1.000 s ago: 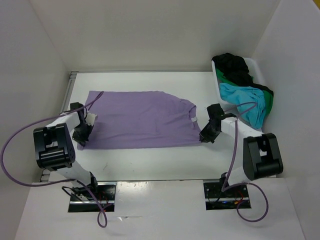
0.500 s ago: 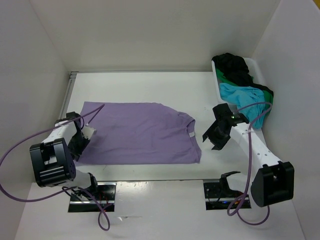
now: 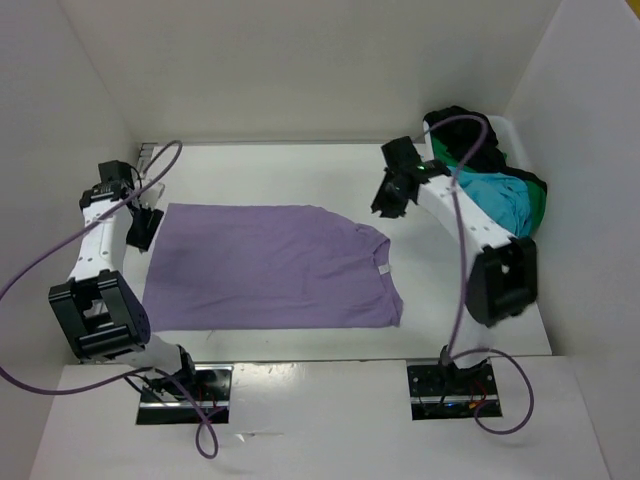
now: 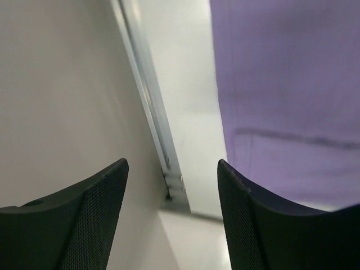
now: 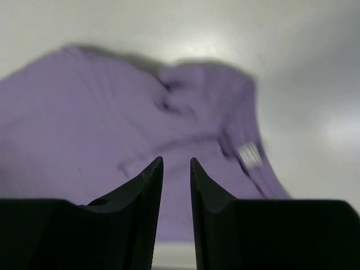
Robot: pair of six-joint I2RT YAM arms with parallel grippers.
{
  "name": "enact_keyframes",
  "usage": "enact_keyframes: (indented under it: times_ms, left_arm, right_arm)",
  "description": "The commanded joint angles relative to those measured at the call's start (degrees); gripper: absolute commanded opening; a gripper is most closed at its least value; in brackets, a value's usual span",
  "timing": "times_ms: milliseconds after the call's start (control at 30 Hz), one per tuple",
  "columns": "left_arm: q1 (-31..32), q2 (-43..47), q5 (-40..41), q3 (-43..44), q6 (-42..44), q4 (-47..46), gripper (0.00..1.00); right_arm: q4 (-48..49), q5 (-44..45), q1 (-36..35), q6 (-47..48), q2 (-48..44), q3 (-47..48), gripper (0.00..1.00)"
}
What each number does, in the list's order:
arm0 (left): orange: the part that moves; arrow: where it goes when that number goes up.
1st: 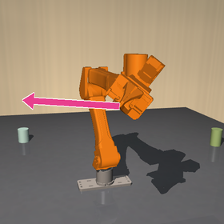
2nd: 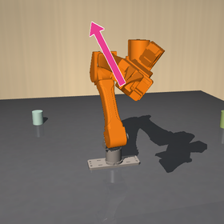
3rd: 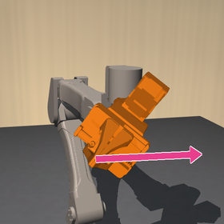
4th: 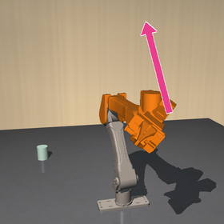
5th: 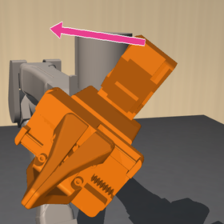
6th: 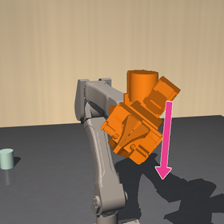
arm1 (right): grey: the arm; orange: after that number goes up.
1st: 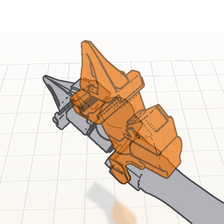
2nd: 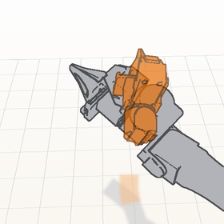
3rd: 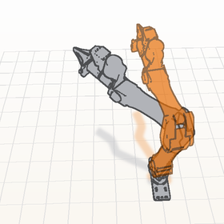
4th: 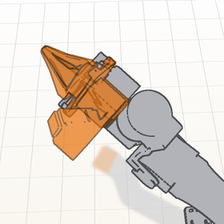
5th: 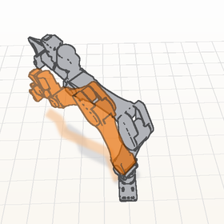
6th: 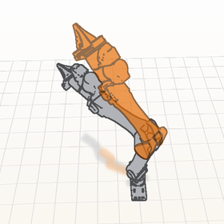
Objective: Fold and stack the t-shirts
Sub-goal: Grap the side of the flattened tshirt furthest away from the robot with both arms
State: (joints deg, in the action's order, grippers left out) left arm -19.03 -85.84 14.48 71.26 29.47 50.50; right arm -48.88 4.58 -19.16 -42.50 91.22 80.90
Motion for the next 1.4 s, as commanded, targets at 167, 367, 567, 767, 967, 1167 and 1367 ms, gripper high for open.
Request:
enact_keyframes:
  times_ms: [167, 367, 567, 767, 967, 1167, 1367]
  left_arm:
    - [1.8, -19.3, -10.4, 15.7, -12.2, -14.5, 0.72]
    - [1.8, -31.3, -11.2, 23.9, -15.7, -18.4, 0.73]
    - [1.8, -40.4, -9.9, 31.5, -17.4, -19.7, 0.74]
    - [1.8, -43.5, -8.4, 32.7, -18.6, -21.8, 0.77]
    - [1.8, -45.2, -6.3, 33.9, -18.6, -22.5, 0.77]
    - [1.8, -43.5, -5.8, 31.4, -18.0, -23.8, 0.77]
    - [1.8, -41.2, -5.8, 28.8, -18.0, -23.8, 0.77]
  right_arm:
    - [7.1, 2.3, -3.2, 14.7, 28.8, 22.7, 0.34]
    - [7.1, 0.1, -5.0, 19.1, 34.8, 27.1, 0.37]
    - [7.7, -2.2, -7.8, 19.6, 35.4, 24.9, 0.37]
    - [8.9, -2.7, -9.4, 20.7, 32.9, 20.4, 0.4]
    - [8.2, -2.7, -11.5, 21.8, 32.4, 18.2, 0.02]
    - [12.2, 4.3, -16.3, 23.0, 24.8, 12.1, 0.0]
    - [15.6, 7.3, -19.9, 23.5, 18.1, 6.0, 0.0]
